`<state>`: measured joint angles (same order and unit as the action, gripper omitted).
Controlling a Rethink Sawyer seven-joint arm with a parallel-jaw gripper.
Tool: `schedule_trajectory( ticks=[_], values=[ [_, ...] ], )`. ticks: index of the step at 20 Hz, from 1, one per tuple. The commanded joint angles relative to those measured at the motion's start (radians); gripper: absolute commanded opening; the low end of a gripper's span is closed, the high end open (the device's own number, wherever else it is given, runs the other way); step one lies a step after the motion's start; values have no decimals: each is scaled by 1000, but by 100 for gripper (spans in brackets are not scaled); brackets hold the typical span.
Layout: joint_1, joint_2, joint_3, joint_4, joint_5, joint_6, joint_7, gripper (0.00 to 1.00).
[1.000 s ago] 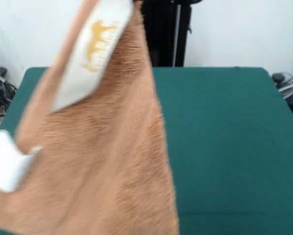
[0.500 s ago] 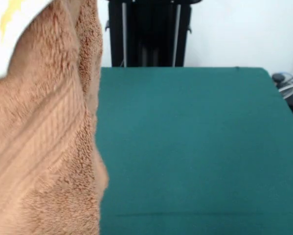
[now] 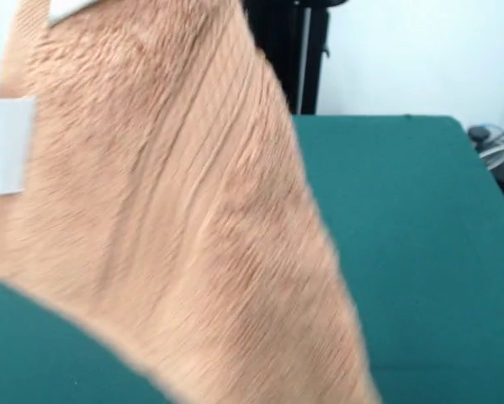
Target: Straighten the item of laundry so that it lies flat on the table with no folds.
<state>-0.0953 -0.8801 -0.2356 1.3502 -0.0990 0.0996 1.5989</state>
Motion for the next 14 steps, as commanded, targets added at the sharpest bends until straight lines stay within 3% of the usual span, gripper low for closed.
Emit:
schedule_trajectory(
  ticks=[1, 4, 8, 14],
  values=[
    [-181, -185, 213, 396, -54, -32, 141, 0],
    [-229, -216, 265, 445, -52, -34, 138, 0],
    [-270, -250, 314, 506, -102, -128, 191, 0],
    [-145, -216, 149, 546, -91, -325, 263, 0]
  ],
)
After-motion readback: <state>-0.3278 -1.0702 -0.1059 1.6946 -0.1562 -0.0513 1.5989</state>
